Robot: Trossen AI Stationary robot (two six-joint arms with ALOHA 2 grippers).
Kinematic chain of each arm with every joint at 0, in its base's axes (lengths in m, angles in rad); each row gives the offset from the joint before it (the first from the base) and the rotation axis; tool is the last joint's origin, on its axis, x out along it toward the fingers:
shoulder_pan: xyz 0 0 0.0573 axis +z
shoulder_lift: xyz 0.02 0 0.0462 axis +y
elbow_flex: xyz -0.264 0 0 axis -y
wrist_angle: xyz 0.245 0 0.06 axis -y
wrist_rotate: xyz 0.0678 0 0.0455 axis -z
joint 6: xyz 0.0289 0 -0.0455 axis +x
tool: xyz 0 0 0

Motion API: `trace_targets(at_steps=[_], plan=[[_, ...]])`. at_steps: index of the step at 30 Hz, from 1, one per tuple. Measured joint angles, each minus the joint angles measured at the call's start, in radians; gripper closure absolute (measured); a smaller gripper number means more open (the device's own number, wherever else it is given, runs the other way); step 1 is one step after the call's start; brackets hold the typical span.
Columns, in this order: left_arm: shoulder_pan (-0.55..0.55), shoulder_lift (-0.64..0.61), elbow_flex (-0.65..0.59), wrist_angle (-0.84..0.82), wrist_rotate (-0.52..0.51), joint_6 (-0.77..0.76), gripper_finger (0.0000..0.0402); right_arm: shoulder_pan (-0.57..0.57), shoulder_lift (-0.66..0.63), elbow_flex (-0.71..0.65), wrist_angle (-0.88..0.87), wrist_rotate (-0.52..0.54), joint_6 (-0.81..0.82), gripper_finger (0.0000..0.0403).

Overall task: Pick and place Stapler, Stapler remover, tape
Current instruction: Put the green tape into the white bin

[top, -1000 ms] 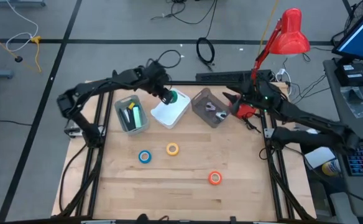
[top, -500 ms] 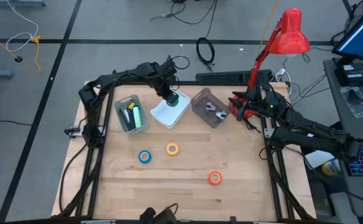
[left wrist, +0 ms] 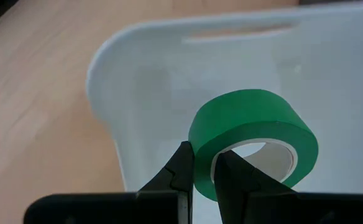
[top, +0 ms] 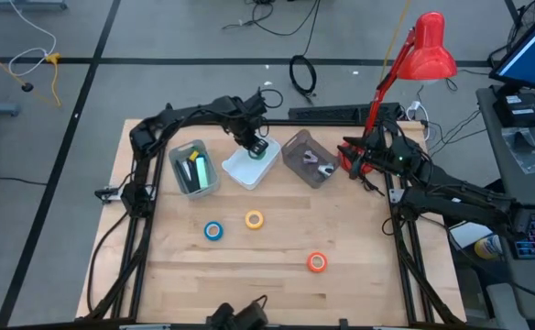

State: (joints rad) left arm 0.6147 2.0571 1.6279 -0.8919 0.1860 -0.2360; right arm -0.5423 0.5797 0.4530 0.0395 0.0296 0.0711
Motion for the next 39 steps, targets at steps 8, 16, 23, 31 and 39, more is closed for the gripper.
trace_targets(at_steps=[8, 16, 23, 31, 39], plan=[[-0.026, -0.001, 0.0, 0.046, -0.01, -0.068, 0.0367, 0.0, 0.0, 0.0, 0.004, 0.0, -0.002, 0.0241], [-0.043, 0.012, 0.0, 0.09, -0.014, -0.122, 0.0367, 0.0, 0.0, 0.0, 0.014, 0.0, -0.003, 0.0243], [-0.041, 0.021, 0.0, 0.09, -0.021, -0.14, 0.0367, 0.0, 0.0, 0.0, 0.038, 0.0, -0.004, 0.0243], [-0.051, 0.045, -0.001, 0.09, -0.031, -0.153, 0.0357, 0.0, 0.0, 0.0, 0.061, 0.0, -0.004, 0.0243], [-0.048, 0.049, -0.001, 0.085, -0.029, -0.125, 0.029, 0.0, 0.0, 0.0, 0.061, 0.0, -0.004, 0.0246]])
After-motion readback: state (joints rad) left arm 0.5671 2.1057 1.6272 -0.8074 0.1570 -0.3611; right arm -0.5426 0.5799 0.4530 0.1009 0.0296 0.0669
